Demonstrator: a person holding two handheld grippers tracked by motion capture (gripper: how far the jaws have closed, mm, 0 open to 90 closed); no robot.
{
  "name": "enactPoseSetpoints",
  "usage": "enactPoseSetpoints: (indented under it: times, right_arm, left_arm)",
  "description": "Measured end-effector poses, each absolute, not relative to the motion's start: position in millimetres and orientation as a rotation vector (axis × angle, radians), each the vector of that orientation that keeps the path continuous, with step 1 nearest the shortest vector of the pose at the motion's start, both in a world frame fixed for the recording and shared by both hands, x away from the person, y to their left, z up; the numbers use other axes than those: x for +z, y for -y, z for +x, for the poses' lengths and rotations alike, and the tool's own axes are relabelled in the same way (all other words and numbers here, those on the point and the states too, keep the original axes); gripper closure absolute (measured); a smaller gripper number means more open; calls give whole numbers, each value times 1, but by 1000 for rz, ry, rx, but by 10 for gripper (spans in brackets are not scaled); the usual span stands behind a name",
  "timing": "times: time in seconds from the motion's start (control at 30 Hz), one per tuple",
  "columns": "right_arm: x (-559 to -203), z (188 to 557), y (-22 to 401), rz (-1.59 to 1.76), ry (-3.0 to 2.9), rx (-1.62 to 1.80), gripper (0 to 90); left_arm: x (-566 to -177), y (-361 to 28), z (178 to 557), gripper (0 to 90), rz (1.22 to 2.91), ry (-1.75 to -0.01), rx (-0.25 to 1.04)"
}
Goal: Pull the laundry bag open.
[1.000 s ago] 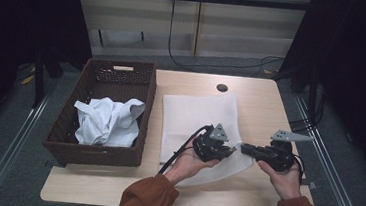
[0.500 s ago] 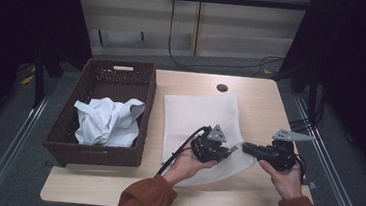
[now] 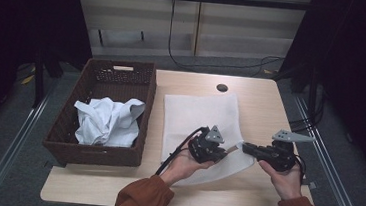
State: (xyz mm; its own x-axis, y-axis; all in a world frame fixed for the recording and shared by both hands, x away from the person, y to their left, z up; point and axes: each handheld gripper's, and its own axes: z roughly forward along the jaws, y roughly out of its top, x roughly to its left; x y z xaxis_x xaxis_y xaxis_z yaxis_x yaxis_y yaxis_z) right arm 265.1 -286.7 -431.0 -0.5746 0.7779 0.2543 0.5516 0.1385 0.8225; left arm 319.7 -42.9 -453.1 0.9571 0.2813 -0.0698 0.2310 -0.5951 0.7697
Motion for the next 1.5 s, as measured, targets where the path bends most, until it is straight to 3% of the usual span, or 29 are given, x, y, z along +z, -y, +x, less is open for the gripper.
enactPoseSetpoints:
  times: [0.57,1.5]
  right_arm:
    - [-428,264,286,1290,-2172,1419,853]
    - [-426,262,289,1314,-2129,1421,854]
  left_arm:
    - [-452,35,319,822,2189,-374,38]
    - [-456,19,317,822,2293,-352,113]
